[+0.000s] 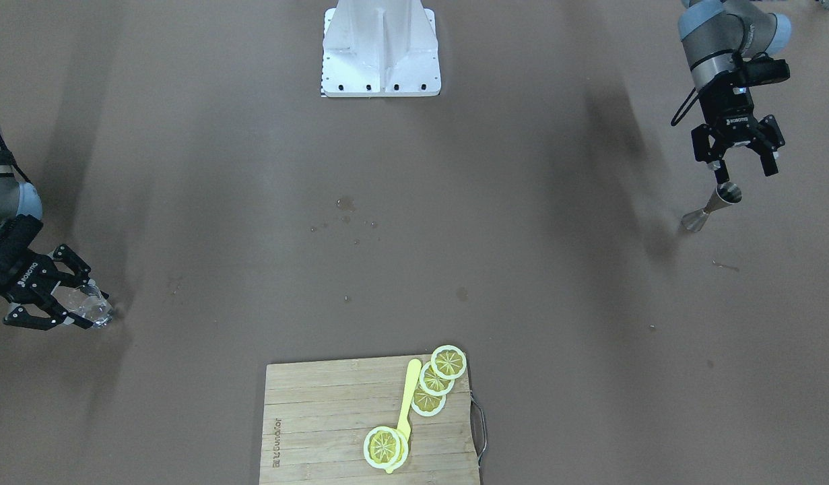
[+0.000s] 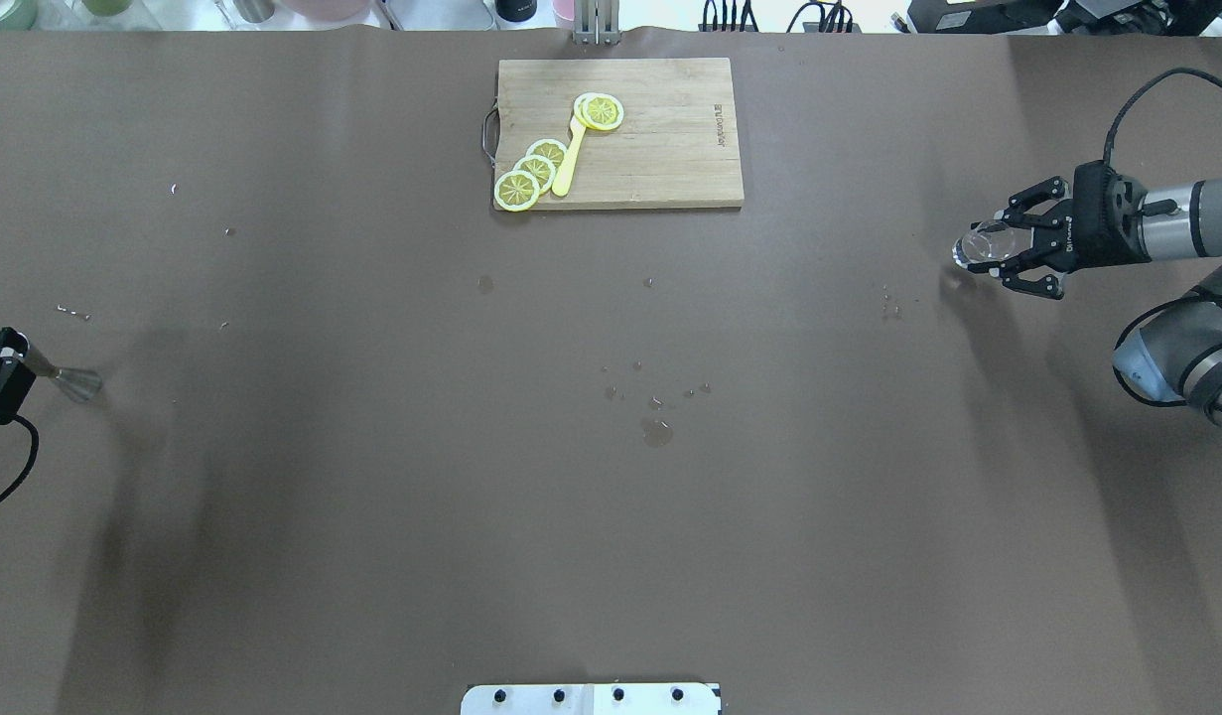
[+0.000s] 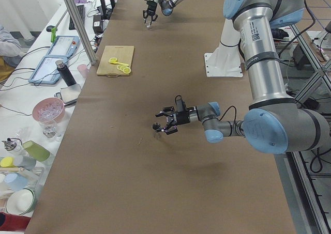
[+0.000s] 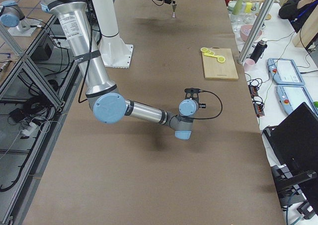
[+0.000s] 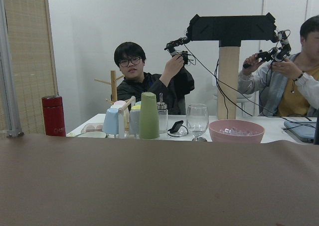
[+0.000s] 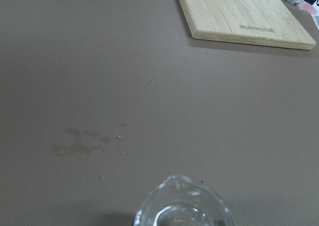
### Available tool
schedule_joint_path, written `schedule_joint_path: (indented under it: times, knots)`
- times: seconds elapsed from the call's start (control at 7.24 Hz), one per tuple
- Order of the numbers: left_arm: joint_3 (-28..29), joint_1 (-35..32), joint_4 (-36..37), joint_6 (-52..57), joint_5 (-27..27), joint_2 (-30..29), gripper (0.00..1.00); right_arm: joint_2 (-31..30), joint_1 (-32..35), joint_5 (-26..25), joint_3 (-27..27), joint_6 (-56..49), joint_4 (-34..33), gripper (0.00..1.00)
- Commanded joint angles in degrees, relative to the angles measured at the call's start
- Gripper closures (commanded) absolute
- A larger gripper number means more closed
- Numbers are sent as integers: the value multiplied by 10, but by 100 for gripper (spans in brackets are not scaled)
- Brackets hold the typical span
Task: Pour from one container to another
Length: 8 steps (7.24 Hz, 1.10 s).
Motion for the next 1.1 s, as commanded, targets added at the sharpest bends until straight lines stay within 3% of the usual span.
schedule_joint_path:
  times: [0.0, 0.28, 0.55, 0.83, 0.97]
  knots:
    - [-47, -83, 12, 34, -136, -1, 2, 0, -8, -8, -9, 21, 13, 100]
    - [-71, -205, 10, 198, -310, -36, 2, -2, -11, -8, -11, 46, 14, 100]
    - [-71, -322, 30, 260, -495, -91, 2, -3, -12, -4, -12, 57, 13, 100]
    - [-70, -435, 143, 261, -693, -143, 2, -2, -13, -1, -12, 78, 13, 100]
    - [-63, -502, 214, 263, -788, -173, 2, 1, -13, 4, -12, 80, 12, 66]
